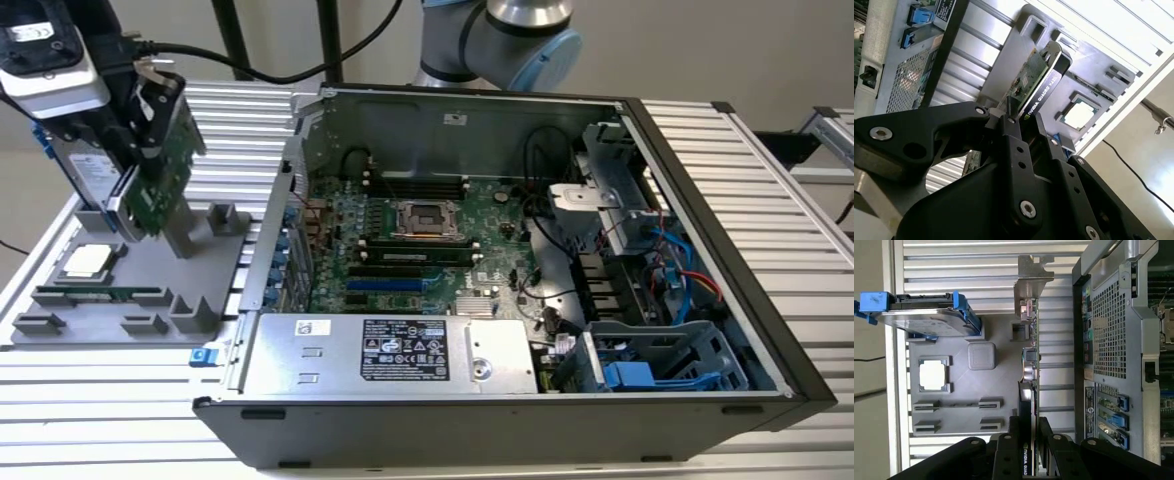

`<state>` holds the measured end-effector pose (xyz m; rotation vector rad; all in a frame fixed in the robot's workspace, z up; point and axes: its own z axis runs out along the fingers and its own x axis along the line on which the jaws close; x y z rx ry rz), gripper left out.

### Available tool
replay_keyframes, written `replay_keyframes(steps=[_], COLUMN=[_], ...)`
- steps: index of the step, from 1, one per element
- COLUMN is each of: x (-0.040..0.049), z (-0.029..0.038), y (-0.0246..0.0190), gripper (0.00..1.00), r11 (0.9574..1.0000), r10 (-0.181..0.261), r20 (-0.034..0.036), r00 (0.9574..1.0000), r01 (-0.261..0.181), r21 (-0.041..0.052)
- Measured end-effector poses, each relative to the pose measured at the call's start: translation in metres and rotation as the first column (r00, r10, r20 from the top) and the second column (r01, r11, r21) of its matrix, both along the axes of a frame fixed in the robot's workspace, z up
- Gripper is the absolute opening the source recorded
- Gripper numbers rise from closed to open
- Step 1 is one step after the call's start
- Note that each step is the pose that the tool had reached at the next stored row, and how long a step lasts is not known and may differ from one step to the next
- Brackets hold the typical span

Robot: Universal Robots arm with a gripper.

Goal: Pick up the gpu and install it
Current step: 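Pick up the gpu and move the gpu toward the slot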

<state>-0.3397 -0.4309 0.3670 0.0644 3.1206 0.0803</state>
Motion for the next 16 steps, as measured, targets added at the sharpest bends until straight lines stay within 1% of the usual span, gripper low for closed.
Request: replay_keyframes(steps=[16], x=[0.0], z=[0.0098], y=[0.0], gripper=[0.0], r11=[1.0], r10=[0.0], r20=[0.0], r00=[1.0], r01=[0.0], r21=[0.0])
